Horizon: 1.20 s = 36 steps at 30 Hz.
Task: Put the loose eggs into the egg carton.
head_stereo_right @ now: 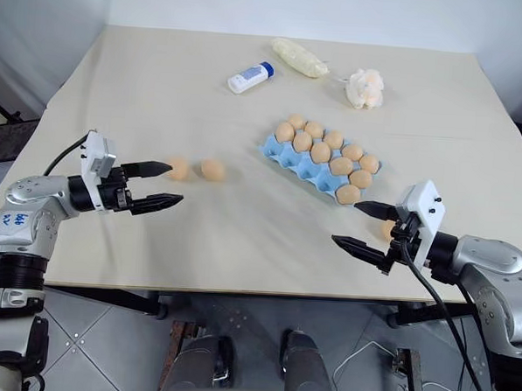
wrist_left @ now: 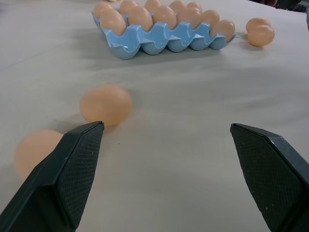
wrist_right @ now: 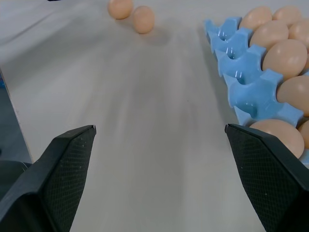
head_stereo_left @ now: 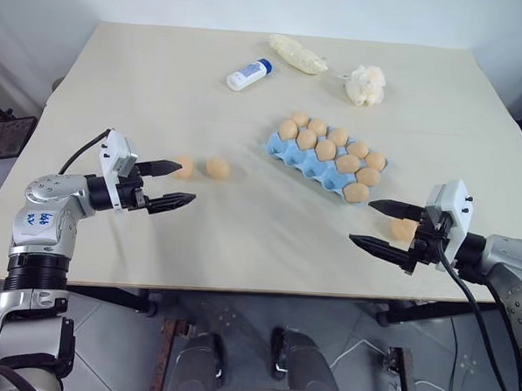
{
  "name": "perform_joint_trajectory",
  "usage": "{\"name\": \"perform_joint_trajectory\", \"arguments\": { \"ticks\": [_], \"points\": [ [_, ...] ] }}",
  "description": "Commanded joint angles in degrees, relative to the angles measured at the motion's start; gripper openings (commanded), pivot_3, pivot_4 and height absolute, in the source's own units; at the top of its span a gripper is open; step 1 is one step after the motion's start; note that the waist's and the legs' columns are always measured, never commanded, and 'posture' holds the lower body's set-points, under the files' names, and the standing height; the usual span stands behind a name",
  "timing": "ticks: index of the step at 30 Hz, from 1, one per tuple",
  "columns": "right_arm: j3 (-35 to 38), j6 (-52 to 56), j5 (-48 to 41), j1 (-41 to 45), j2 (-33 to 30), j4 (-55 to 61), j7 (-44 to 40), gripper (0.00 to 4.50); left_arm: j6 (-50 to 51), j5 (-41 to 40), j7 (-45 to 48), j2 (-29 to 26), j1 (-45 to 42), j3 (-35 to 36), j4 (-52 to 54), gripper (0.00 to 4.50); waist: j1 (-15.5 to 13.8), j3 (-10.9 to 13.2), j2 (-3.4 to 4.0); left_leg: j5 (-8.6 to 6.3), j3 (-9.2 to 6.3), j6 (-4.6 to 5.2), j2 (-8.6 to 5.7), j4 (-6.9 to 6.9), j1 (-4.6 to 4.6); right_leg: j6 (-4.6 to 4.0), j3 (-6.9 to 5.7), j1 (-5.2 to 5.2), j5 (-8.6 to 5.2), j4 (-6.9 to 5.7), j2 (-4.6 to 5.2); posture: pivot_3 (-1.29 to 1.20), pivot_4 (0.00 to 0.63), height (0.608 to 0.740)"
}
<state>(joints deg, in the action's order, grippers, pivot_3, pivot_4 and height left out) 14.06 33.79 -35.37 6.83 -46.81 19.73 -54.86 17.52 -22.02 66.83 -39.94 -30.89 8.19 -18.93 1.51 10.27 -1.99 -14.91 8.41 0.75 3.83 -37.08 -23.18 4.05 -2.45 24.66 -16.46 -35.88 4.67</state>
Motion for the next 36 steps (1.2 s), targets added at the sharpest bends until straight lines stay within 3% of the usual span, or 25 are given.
{"name": "perform_joint_trajectory", "arguments": {
  "ticks": [1, 17, 27, 36],
  "points": [
    [2.6, -0.1, -0.8, 0.1, -0.9, 1.6, 0.8, 4.5, -0.9, -0.7, -0.1, -0.3, -0.7, 0.8, 0.9, 4.46, 0.0, 0.0, 0.0, 0.0, 0.0, 0.0, 0.0, 0.0, 0.0, 0.0, 0.0, 0.0, 0.0, 0.0, 0.0, 0.0, 0.15, 0.74],
    [4.9, 2.0, -2.1, 0.1, -0.5, 3.5, 5.4, 4.5, 1.0, -1.1, -5.5, 0.2, -3.1, 1.4, 2.0, 4.46, -0.1, 0.0, 0.0, 0.0, 0.0, 0.0, 0.0, 0.0, 0.0, 0.01, 0.0, 0.0, 0.0, -0.01, -0.01, 0.0, 0.15, 0.74],
    [19.7, 5.5, -3.4, -5.1, 5.5, 8.2, 21.8, 4.5, -6.0, -4.5, 5.9, 1.5, -3.0, 1.6, -2.9, 4.46, -0.1, 0.0, 0.01, -0.01, 0.0, -0.02, 0.0, 0.04, 0.0, -0.01, -0.02, -0.01, 0.0, 0.04, -0.01, 0.0, 0.15, 0.74],
    [22.5, 1.4, -0.3, -11.5, 9.3, 4.5, 25.1, 4.5, -12.4, -8.0, 20.8, 2.6, -2.0, 2.2, -5.8, 4.46, 0.1, 0.0, 0.02, -0.01, 0.03, 0.01, 0.0, 0.0, 0.02, 0.0, 0.01, -0.04, 0.0, 0.02, -0.07, 0.0, 0.15, 0.74]
  ]
}}
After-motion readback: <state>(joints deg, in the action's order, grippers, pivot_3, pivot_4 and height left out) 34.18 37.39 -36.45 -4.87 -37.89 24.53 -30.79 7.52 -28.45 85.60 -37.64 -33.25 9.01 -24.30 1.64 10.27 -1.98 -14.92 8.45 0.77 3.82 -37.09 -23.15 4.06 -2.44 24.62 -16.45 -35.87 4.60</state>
